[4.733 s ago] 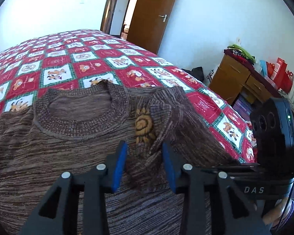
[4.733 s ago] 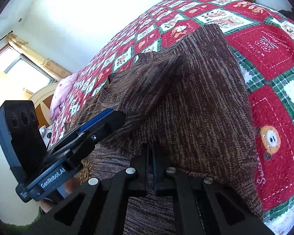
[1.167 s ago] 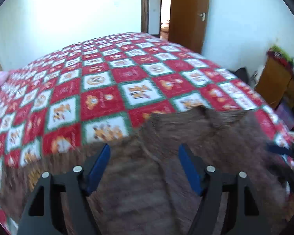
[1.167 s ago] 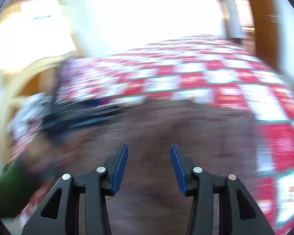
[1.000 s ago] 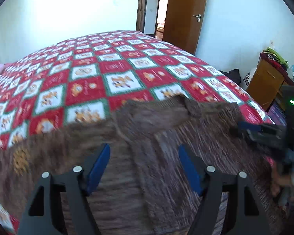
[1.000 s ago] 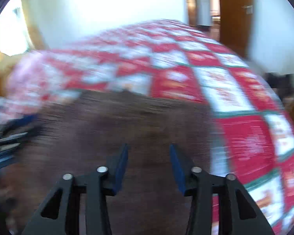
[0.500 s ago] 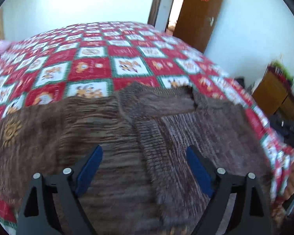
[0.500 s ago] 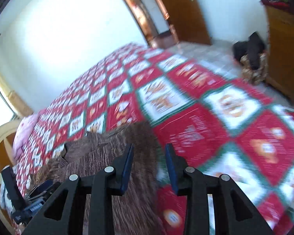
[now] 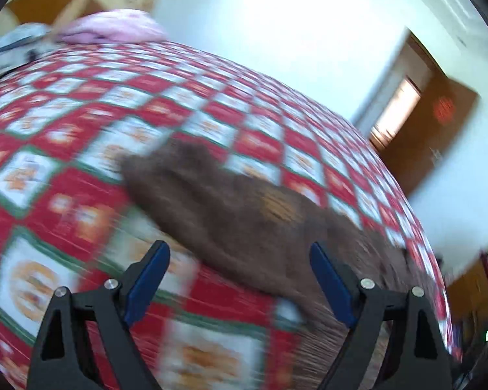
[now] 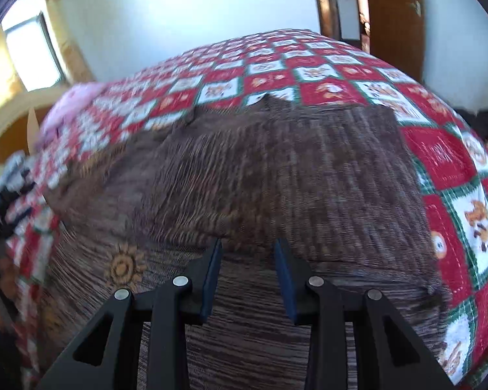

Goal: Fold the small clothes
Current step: 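Grasp the other sleeve with the left tool and fold it across the body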

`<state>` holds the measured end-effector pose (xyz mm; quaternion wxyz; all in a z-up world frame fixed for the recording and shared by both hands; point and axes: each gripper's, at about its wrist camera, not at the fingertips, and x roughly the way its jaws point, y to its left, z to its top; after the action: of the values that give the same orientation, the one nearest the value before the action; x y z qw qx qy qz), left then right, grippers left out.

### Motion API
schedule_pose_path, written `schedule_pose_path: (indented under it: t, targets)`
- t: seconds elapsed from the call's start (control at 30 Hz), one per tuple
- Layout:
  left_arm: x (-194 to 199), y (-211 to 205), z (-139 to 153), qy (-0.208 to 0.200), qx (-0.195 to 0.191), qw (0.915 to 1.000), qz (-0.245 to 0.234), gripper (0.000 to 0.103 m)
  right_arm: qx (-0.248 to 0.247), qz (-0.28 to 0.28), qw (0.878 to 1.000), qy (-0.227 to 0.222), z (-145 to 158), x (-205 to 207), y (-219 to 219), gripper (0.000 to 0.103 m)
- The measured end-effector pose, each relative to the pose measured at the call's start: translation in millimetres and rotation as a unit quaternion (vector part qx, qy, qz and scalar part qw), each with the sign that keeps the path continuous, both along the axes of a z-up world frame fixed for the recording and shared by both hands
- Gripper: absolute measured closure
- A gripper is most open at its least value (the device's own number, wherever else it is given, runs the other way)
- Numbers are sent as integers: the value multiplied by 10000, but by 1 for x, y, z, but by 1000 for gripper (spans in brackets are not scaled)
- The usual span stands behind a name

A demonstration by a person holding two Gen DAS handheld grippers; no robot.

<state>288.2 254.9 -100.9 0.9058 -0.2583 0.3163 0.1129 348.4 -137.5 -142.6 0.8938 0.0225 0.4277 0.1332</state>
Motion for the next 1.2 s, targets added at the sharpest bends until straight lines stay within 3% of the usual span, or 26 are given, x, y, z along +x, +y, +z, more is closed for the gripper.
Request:
schedule_pose_path:
  t: [0.07, 0.2, 0.43, 0.57, 0.63, 0.67, 0.7, 0.73, 0.83, 0.93, 1.07, 1.2]
  targets:
    - [2, 26, -6, 66, -36, 9990, 438, 13, 82, 135, 9997, -169, 5, -5, 3, 61]
    - [20, 54, -24, 82, -482, 9951, 858, 16, 154, 147, 9997, -153, 4, -5, 0, 57]
    - [56, 64, -56, 326, -864, 9889, 1166, 22, 234, 136, 9996, -12, 0, 0, -1, 57]
    - [59, 66, -55, 136, -811, 9877, 1328, 23, 148, 147, 9998, 3, -1, -1, 1, 57]
    - [60, 72, -56, 53, -946, 9862, 1361, 30, 95, 153, 9998, 6, -1, -1, 3, 57]
    - [58, 74, -55, 38, -984, 9859, 1353, 46, 79, 156, 9998, 9, -1, -1, 3, 57]
    - [59, 77, -56, 50, -1025, 9860, 1311, 76, 68, 167, 9998, 12, 0, -1, 3, 57]
    - [62, 80, -59, 120, -1102, 9855, 1284, 91, 70, 186, 9998, 20, 1, -2, 4, 57]
    - [57, 85, -62, 33, -1252, 9838, 1284, 93, 192, 198, 9996, 89, 5, -3, 3, 57]
    - [57, 74, -51, -95, -1082, 9873, 1158, 94, 492, 151, 9985, 177, 10, 0, 2, 57]
    - [65, 37, -15, -503, -547, 9958, 535, 94, 742, 69, 9971, 154, 16, 8, 3, 57]
    - [71, -21, 21, -872, -37, 9954, -384, 94, 1024, -8, 9946, 141, 17, 17, 1, 57]
